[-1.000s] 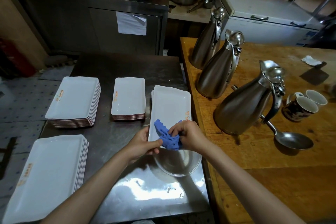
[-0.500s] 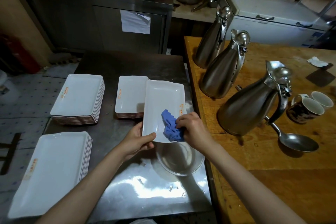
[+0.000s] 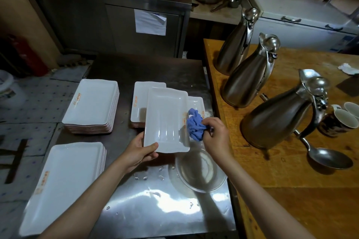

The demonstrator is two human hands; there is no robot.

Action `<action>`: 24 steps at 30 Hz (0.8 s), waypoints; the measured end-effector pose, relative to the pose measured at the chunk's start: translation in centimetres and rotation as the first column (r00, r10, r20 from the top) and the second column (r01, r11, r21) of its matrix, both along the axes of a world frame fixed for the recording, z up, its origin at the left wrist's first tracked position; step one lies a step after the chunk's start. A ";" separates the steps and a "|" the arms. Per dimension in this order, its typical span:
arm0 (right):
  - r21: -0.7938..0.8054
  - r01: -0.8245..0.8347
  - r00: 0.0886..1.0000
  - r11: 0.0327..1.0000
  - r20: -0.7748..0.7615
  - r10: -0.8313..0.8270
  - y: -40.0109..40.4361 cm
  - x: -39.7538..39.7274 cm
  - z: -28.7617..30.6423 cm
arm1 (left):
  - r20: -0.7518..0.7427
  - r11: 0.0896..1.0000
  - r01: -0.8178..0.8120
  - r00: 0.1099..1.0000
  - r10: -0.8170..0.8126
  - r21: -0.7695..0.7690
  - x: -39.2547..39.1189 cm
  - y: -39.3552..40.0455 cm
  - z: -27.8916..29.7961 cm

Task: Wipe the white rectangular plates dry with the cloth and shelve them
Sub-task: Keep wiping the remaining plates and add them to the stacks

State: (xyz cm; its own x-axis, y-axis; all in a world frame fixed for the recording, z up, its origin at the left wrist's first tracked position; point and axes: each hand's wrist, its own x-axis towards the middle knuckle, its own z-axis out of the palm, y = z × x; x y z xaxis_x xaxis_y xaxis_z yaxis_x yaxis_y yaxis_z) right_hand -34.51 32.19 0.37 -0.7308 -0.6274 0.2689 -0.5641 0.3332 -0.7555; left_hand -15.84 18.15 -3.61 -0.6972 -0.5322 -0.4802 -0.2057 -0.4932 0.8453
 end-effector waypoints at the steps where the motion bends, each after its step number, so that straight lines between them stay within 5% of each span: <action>1: -0.009 0.019 1.000 1.000 0.025 -0.018 -0.3 0.1 0.1 | 0.001 1.000 -0.010 1.000 0.010 0.009 0.1 -0.3 -0.2; 24: -0.010 0.152 0.959 0.988 0.242 -0.146 -4.3 1.8 -1.6 | 0.090 0.982 -0.097 0.992 0.083 0.163 1.0 -6.7 -2.7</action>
State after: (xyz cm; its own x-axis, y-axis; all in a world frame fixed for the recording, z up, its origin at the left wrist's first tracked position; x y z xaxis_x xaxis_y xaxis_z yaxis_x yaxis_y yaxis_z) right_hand -32.75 27.92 -1.27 -0.8606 -0.5012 0.0902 -0.3106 0.3764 -0.8728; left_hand -14.86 11.50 -6.31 -0.6042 -0.4986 -0.6216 -0.2198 -0.6456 0.7314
